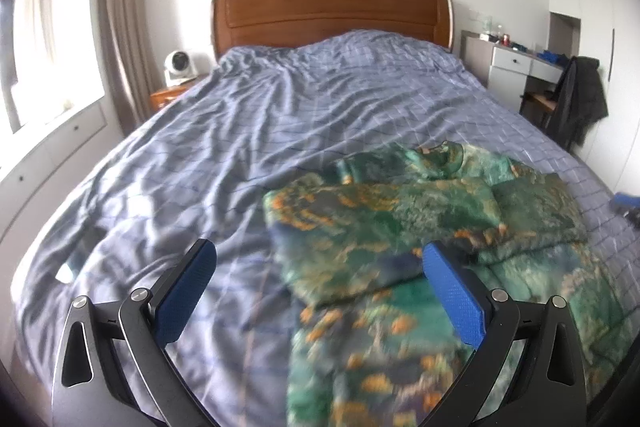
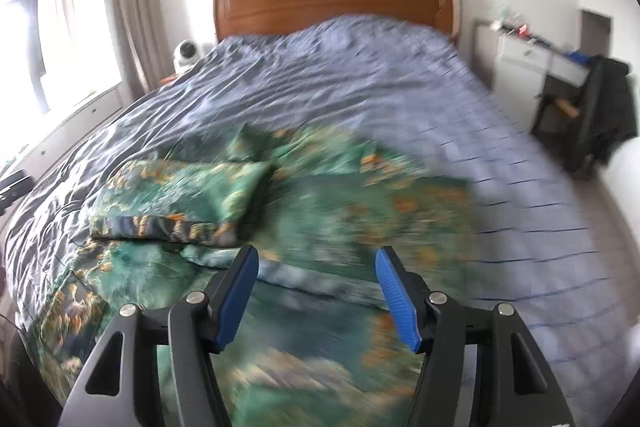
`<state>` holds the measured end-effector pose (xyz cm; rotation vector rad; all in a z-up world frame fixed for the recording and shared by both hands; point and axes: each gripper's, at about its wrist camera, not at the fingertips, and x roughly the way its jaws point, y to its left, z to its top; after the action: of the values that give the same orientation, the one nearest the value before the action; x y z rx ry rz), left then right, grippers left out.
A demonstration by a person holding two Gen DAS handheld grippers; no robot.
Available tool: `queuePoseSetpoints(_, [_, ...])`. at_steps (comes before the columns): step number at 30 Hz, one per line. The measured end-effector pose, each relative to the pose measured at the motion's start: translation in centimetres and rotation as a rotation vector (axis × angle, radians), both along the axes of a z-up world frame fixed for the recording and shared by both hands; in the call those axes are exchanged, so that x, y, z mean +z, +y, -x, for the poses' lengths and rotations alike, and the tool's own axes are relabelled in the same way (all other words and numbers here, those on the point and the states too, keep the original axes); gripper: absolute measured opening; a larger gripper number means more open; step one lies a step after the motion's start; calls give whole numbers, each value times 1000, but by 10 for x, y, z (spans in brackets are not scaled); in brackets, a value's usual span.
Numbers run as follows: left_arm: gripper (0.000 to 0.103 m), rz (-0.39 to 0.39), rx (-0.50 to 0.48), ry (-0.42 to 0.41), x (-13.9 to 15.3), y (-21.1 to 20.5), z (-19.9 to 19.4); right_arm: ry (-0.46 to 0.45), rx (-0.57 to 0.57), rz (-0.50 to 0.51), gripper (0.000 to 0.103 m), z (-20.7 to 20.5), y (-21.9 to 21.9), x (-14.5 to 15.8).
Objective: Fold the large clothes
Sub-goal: 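Release the sleeve and move both open tools to the jacket hem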
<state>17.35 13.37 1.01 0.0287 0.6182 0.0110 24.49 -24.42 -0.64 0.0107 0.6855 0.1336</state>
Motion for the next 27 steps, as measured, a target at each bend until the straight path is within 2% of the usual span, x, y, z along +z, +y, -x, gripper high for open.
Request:
queuePoseSetpoints(3, [103,7,18,-13,8,9,28,-44,-43,22,64,31,-23,25])
queuePoseSetpoints(6, [103,1,42,-12,15,15,46,-63,-83,88,67,57,-38,48])
queuePoseSetpoints(10, [103,69,46,-48,48,28,66,-99,-98,116,67,84,-48,77])
queuePoseSetpoints(16, [103,19,68,-223,128,43,91,-305,-120,140,67,133,-65,179])
queuePoseSetpoints(18, [103,6,73,-254,138,44,96,-363,-129,137,75,148,-71,209])
queuePoseSetpoints(20, [103,16,72,-253,134,43,99,-388,-136,137,76,157,-75,225])
queuePoseSetpoints(22, [103,43,55,-218,119,40,98,-373,-134,142,77,165,-77,227])
queuePoseSetpoints(23, [103,64,37,-173,101,37,95,-360,-133,141,77,166,-78,223])
queuePoseSetpoints(25, [103,88,27,-104,74,33,91,-307,-131,137,77,168,-78,202])
queuePoseSetpoints(27, [103,126,12,-17,33,27,89,-236,-131,123,77,167,-78,171])
